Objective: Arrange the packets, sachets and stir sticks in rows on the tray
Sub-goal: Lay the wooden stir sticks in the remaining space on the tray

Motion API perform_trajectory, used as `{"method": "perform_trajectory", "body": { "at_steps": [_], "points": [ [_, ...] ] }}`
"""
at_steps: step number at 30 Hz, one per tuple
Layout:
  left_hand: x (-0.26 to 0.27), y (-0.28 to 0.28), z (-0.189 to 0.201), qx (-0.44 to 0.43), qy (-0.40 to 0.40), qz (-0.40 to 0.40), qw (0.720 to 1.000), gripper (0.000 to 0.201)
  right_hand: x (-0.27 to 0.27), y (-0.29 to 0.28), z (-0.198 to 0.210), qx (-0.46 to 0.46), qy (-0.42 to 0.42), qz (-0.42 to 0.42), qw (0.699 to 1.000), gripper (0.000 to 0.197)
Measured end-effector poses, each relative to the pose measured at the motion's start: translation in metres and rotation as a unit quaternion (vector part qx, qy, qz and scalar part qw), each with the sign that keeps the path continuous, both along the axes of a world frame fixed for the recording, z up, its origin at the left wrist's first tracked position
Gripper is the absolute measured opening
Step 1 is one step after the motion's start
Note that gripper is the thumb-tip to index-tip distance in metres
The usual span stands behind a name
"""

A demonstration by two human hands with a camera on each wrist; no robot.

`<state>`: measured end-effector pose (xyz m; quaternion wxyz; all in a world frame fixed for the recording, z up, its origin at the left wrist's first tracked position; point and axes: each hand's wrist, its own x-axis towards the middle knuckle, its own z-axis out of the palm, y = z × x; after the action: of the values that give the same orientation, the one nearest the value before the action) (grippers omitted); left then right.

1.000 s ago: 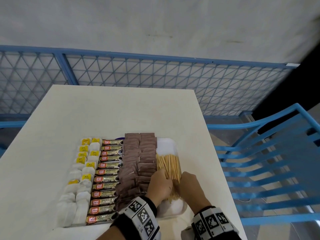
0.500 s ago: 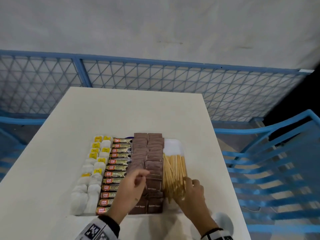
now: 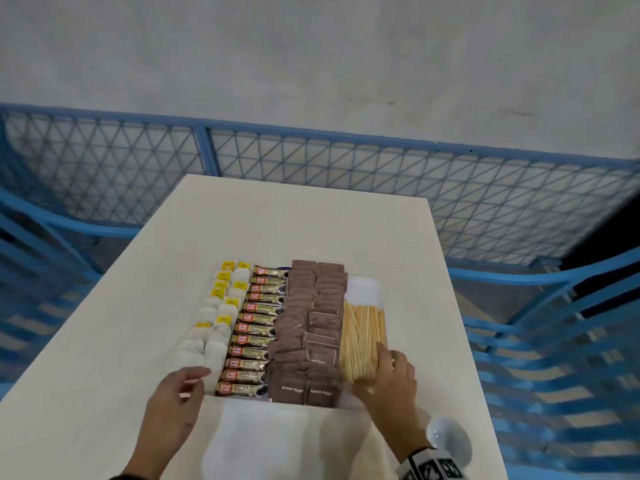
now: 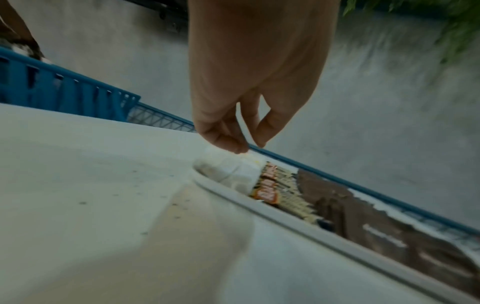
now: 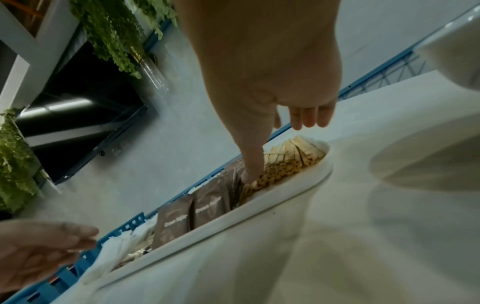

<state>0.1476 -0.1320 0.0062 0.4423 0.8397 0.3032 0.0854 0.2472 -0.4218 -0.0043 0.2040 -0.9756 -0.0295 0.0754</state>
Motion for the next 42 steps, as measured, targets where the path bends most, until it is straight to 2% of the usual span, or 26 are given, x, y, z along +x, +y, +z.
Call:
{"method": "perform_trajectory", "body": {
  "at_steps": [2,4,7,9,11,14,19,22,25,27,31,36,42],
  "points": [
    [-0.003,0.012,-0.01,0.041,0.033,0.013,0.999,0.022,-0.006,-0.001,0.005,0.029,0.033,-0.072,0.996,0.087],
    [-0.003,0.022,-0.017,0.056,0.063,0.032,0.996,0.035,-0.012,-0.003,0.007,0.02,0.078,-0.12,0.99,0.074],
    [0.001,0.033,-0.023,0.003,0.097,0.061,0.993,0.045,-0.016,-0.007,0.005,0.049,0.104,-0.136,0.984,0.044],
    [0.004,0.038,-0.02,-0.031,0.103,0.05,0.993,0.043,-0.013,-0.007,0.001,0.048,0.128,-0.143,0.98,0.037],
    [0.007,0.042,-0.018,-0.049,0.095,0.023,0.994,0.042,-0.011,-0.006,0.004,0.04,0.169,-0.137,0.975,0.036],
    [0.011,0.045,-0.006,-0.078,0.087,0.013,0.993,0.025,-0.006,-0.008,0.007,0.056,0.211,-0.117,0.969,0.041],
    [0.024,0.066,0.001,-0.119,0.085,0.017,0.989,0.031,0.003,0.01,0.007,0.053,0.19,-0.084,0.977,0.05],
    [0.034,0.083,0.0,-0.14,0.066,0.015,0.988,0.036,0.013,0.025,0.011,0.035,0.181,-0.047,0.982,0.041],
    [0.049,0.105,-0.013,-0.143,0.06,0.032,0.987,0.025,0.027,0.037,0.013,0.075,0.177,-0.055,0.98,0.039],
    [0.059,0.122,-0.022,-0.14,0.059,0.039,0.988,0.027,0.037,0.05,0.012,0.078,0.164,-0.039,0.983,0.037],
    [0.083,0.148,-0.028,-0.142,0.046,0.014,0.989,0.025,0.062,0.068,0.002,0.15,0.128,-0.077,0.977,0.042],
    [0.116,0.166,-0.023,-0.118,0.028,-0.008,0.993,0.029,0.095,0.088,-0.009,0.167,0.136,-0.103,0.971,0.056],
    [0.149,0.177,-0.016,-0.136,0.011,-0.001,0.991,0.035,0.125,0.109,-0.01,0.184,0.13,-0.116,0.967,0.052]
  ]
}}
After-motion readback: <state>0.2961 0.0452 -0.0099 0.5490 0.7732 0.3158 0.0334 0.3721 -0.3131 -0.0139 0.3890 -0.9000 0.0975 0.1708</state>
